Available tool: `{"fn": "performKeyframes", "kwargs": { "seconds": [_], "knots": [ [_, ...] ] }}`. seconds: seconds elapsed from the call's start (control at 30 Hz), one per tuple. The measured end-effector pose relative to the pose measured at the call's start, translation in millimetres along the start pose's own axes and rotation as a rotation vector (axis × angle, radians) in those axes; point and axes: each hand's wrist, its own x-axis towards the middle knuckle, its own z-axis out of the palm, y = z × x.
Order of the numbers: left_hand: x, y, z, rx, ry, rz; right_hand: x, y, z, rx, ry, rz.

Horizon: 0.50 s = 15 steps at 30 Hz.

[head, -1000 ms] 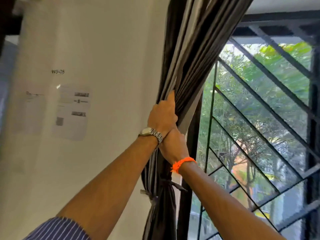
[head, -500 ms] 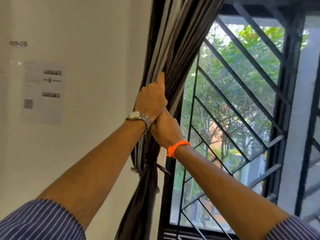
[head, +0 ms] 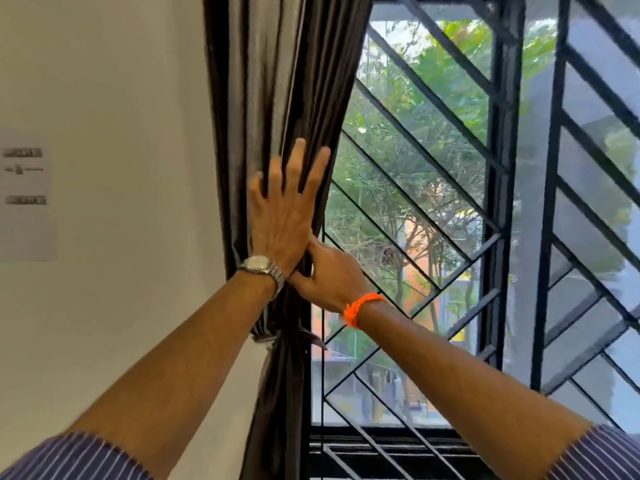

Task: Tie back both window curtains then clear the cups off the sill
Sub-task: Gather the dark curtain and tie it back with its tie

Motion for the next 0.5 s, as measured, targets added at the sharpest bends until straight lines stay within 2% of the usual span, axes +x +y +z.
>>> {"fn": "performKeyframes", "kwargs": {
  "seconds": [0.1,0.2,0.27,0.37,0.5],
  "knots": [
    [-1,30,-3,0.082,0.008,0.133,-15,29,-15,0.030,-0.031,-0.021],
    [0,65,-9,0.095,-0.091,0.221,-36,62,-33,0.225,-0.108,0.027],
    [1,91,-13,0.093,-0.152,0.260,-51,86,-50,0.294,-0.068,0.091],
    [1,130,-13,0.130,-0.218,0.319,-73,122,-84,0.270,0.057,0.146],
    [2,185,-10,0.062,-0.296,0.287,-94,170,-134,0.115,0.080,0.185]
  ]
}}
